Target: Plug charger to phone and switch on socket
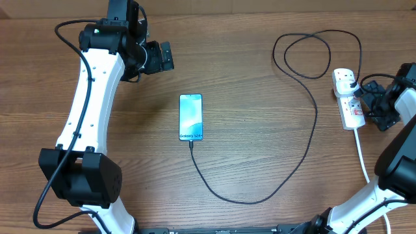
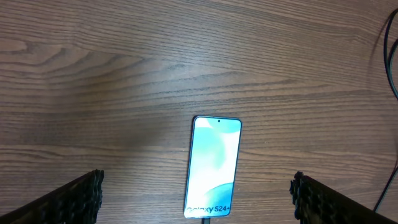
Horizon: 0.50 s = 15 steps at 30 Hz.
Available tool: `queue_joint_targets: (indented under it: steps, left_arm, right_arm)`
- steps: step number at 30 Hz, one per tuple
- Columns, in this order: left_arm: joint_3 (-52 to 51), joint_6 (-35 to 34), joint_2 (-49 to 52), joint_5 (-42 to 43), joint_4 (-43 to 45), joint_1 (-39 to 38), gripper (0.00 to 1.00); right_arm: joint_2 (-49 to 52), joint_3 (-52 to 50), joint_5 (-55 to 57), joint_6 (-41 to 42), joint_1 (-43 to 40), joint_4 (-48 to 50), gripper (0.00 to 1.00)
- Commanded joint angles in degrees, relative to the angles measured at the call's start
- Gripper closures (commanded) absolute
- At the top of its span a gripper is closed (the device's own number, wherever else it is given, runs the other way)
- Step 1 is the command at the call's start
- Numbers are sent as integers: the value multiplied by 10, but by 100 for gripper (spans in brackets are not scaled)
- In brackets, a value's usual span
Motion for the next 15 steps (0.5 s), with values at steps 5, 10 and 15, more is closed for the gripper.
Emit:
queue_joint_targets:
  steps: [5, 10, 15]
  left_arm:
    - [2, 2, -7, -6, 1, 2, 0]
    - [2, 2, -7, -6, 1, 2, 0]
    - [2, 2, -7, -6, 1, 2, 1]
  right_arm:
    - [3, -9, -36, -13, 8, -22, 0]
    - [3, -11, -36, -13, 8, -22, 0]
    - [3, -11, -36, -13, 8, -22, 0]
